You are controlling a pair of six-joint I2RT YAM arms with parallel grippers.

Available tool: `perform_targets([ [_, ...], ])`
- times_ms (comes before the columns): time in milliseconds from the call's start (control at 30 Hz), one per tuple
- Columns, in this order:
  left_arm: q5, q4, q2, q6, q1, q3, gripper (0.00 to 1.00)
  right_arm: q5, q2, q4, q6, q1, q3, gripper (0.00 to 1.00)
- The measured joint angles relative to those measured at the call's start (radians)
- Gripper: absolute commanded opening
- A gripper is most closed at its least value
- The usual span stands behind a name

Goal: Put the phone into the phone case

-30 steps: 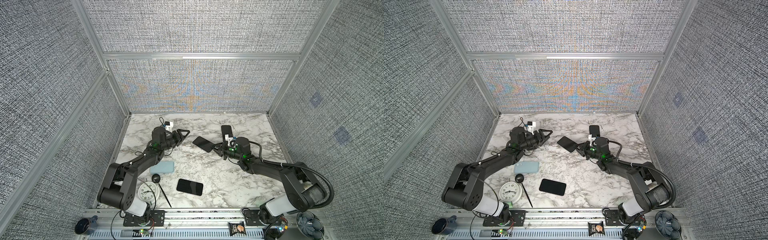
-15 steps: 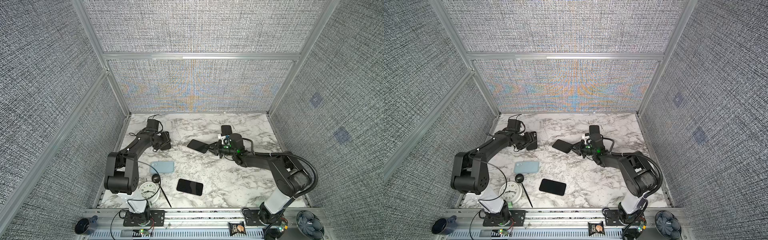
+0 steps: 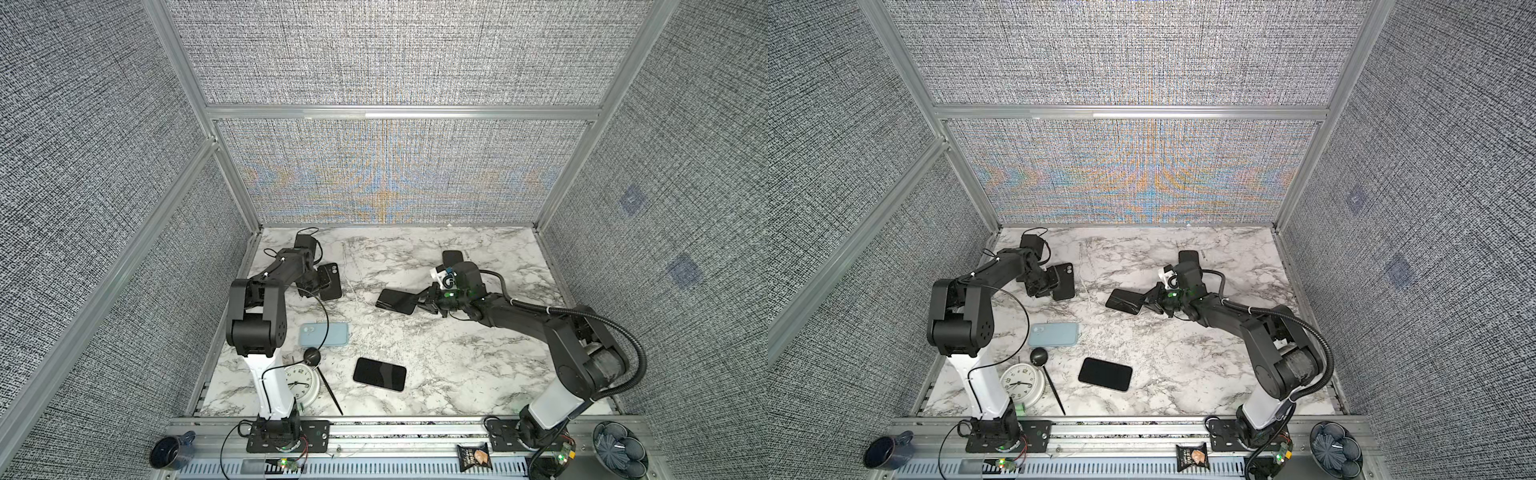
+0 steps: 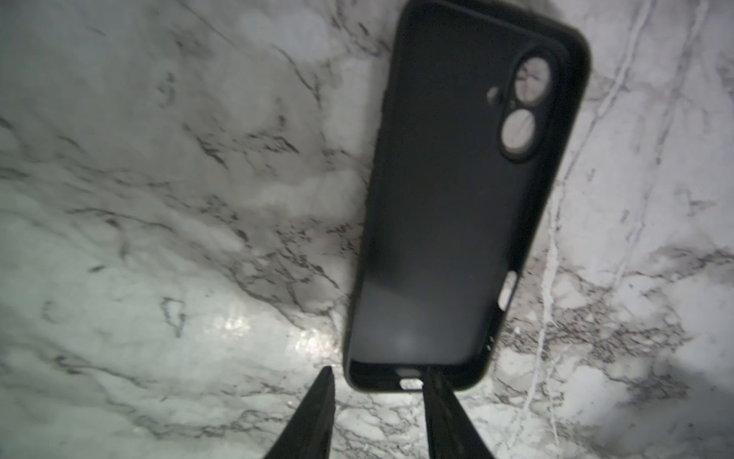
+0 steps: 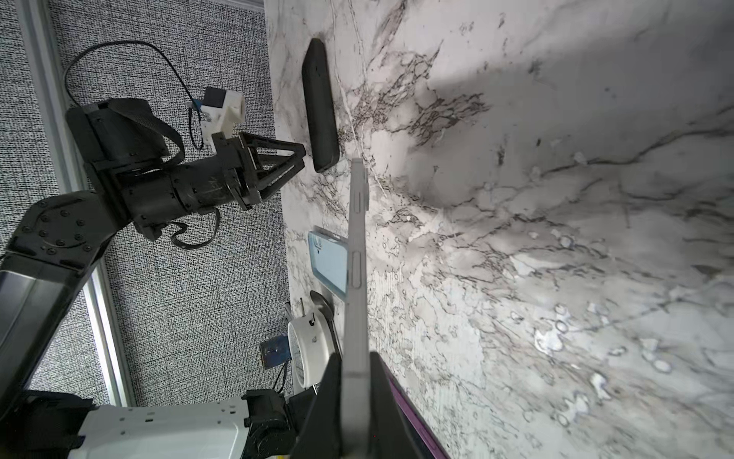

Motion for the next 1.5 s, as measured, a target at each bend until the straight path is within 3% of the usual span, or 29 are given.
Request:
perform_targets([
  [567,-0.007,0.009,0.055,0.024,0.0,-0.014,0.05,-0.021,0.031,-0.026,-0.045,0.014,0.029,0.07],
  [933,0.016,-0.004,0.011,-0.008,-0.058,-0.06,0.0,-0.009,-0.018,-0.024,-0.052,0.016,-0.025,0.07],
  [1167,0.035,-0.019,-0.07,-0.092,-0.156,-0.091,0.0,0.025,-0.134,-0.072,-0.093,0.016,-0.065,0.06],
  [1500,0.066,-0.025,-0.15,-0.255,-0.333,-0.142,0.0,0.141,-0.456,-0.326,-0.235,0.001,-0.145,0.06],
])
